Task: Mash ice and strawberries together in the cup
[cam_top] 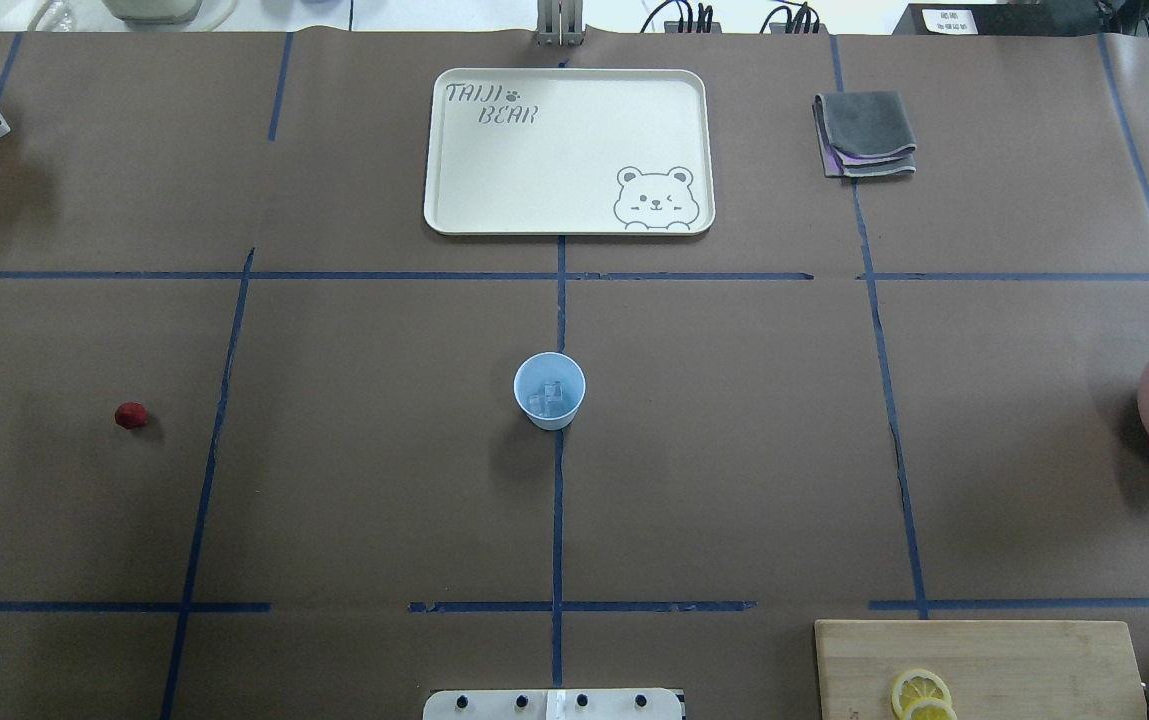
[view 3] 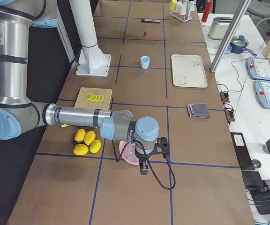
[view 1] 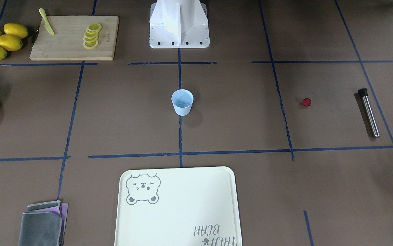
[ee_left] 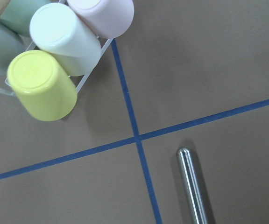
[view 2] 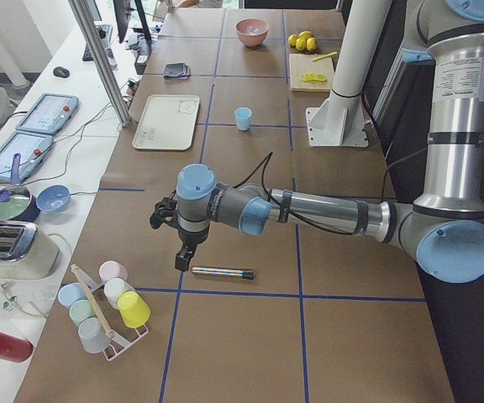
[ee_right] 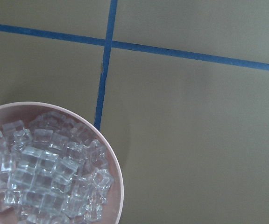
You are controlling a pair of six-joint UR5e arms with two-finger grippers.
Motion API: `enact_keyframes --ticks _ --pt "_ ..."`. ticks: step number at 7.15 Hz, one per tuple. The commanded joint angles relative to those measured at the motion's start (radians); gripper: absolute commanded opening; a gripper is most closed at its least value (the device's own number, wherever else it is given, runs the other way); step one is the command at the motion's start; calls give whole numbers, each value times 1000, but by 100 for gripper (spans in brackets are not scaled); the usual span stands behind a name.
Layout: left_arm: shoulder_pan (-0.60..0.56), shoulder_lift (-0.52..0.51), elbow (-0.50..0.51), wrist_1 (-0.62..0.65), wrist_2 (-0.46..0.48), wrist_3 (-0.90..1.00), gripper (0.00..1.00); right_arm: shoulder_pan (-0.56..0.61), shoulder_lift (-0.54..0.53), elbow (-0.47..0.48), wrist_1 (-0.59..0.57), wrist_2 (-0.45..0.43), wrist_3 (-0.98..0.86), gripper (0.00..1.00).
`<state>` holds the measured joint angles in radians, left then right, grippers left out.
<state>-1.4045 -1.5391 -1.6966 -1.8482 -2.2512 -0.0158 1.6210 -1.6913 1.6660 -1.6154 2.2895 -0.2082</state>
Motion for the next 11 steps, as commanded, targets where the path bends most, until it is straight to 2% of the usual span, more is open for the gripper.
enact_keyframes --ticks 1,3,4,8,11 --pt "160 51 -2 -115 -1 -127 100 -1 -5 0 2 1 1 100" --pt "278 88 -2 -327 2 -473 100 -1 -7 1 3 1 0 100" --pt "336 88 -8 -371 13 -574 100 -1 -7 1 2 2 1 100" --pt "577 86 -115 -367 194 -884 100 -1 -7 5 2 2 1 100" --pt "662 76 -112 -364 226 -946 100 -1 -8 8 2 2 1 100"
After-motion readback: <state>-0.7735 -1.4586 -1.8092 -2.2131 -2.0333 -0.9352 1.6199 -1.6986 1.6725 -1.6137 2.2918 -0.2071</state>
